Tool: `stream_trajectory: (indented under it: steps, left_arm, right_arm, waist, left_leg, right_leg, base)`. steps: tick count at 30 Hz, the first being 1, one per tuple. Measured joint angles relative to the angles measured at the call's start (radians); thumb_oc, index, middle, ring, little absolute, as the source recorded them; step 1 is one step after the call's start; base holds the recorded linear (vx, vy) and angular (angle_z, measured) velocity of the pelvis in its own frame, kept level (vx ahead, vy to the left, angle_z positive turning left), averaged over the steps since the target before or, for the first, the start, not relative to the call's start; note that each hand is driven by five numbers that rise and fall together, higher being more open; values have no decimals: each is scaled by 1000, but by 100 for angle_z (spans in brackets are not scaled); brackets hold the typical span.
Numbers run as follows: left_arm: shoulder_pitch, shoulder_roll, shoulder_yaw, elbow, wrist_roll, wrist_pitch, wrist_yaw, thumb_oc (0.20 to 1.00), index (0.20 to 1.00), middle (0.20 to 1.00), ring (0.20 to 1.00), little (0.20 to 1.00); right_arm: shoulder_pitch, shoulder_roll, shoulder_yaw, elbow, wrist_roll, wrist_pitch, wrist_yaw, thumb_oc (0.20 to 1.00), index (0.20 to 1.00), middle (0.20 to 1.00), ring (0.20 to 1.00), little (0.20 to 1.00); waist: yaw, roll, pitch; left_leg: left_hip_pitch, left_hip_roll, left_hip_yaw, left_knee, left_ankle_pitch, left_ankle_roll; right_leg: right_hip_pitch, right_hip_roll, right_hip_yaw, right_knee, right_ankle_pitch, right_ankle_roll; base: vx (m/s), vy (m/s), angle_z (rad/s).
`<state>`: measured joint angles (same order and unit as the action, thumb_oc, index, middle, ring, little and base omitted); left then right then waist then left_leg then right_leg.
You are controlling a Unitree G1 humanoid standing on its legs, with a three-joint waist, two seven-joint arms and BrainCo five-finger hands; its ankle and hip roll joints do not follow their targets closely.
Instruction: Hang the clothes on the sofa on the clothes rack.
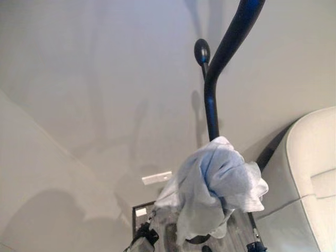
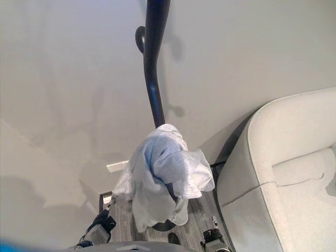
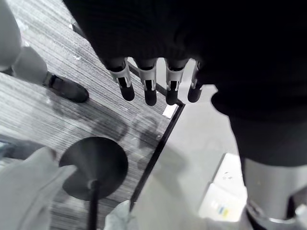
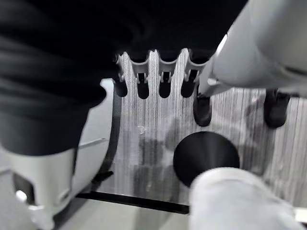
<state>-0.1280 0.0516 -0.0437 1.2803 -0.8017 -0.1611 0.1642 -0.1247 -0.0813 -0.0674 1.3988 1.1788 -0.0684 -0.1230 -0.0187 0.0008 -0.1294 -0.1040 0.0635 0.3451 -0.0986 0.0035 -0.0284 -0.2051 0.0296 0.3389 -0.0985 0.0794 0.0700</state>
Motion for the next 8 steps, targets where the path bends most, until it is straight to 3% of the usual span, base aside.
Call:
stream_trajectory:
  steps: [8]
  left_arm:
    - [8, 13, 4, 28, 41, -1, -29, 1000, 1000, 1000, 1000, 1000]
  right_arm:
    - [1, -39, -2, -5, -101, -2, 2, 1000, 1000, 1000, 1000, 1000]
  waist:
    - [0, 15, 11]
  left_leg:
    - [2, 0, -2, -1, 0, 0]
  right_leg:
    - [3, 0, -4, -1, -1, -3]
  base:
    - [0, 0, 0]
